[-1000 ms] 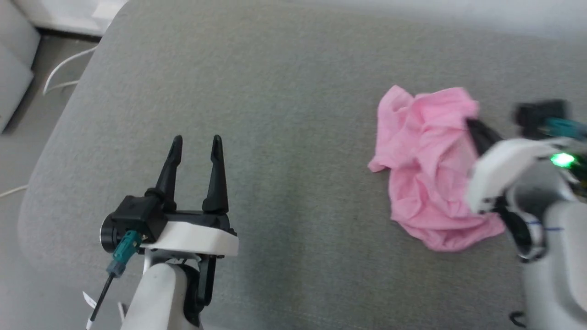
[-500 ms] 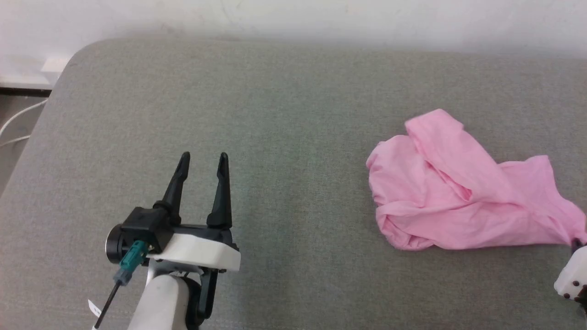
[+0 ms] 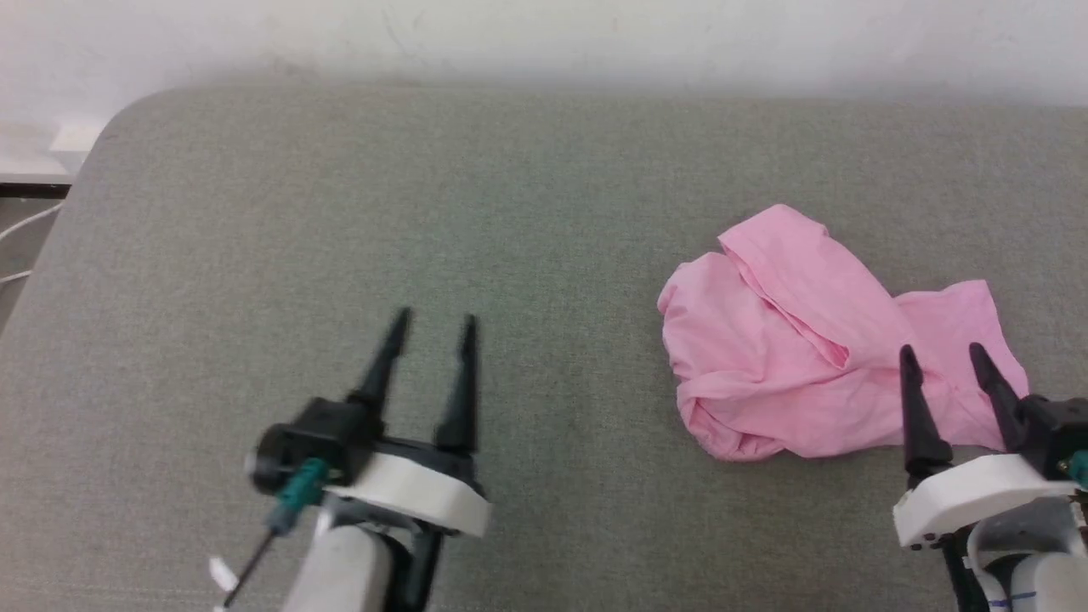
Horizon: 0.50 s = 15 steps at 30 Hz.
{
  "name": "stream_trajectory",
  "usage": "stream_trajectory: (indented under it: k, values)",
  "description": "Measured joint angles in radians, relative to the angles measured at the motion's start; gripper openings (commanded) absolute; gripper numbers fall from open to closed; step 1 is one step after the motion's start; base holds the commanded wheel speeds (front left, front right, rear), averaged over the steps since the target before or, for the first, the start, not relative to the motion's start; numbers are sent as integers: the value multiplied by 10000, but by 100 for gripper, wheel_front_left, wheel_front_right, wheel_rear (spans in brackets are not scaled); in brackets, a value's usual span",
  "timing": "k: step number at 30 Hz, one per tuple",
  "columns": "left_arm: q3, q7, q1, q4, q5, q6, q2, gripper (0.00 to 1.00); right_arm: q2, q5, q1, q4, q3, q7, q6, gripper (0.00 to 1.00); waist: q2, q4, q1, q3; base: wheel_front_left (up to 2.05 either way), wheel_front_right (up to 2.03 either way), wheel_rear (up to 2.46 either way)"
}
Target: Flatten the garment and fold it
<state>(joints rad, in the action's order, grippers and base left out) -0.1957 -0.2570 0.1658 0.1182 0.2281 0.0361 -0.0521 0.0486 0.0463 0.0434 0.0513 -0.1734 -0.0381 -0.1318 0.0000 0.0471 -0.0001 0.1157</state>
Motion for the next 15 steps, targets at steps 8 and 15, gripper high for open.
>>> stream_trajectory:
  k: [8, 15]
  values:
    - [-3057, 134, 1031, 1597, 589, 546, 13, 100, 6, 259, 10, -313, 635, -529, 0, 100, 0, -353, 2, 335, 0, 0, 0]
    - [-4713, 1480, 2393, 3227, 1647, 407, 25, 100, 4, 583, 315, -330, 1220, -792, 2, 100, 0, -1004, 2, 672, 0, 0, 0]
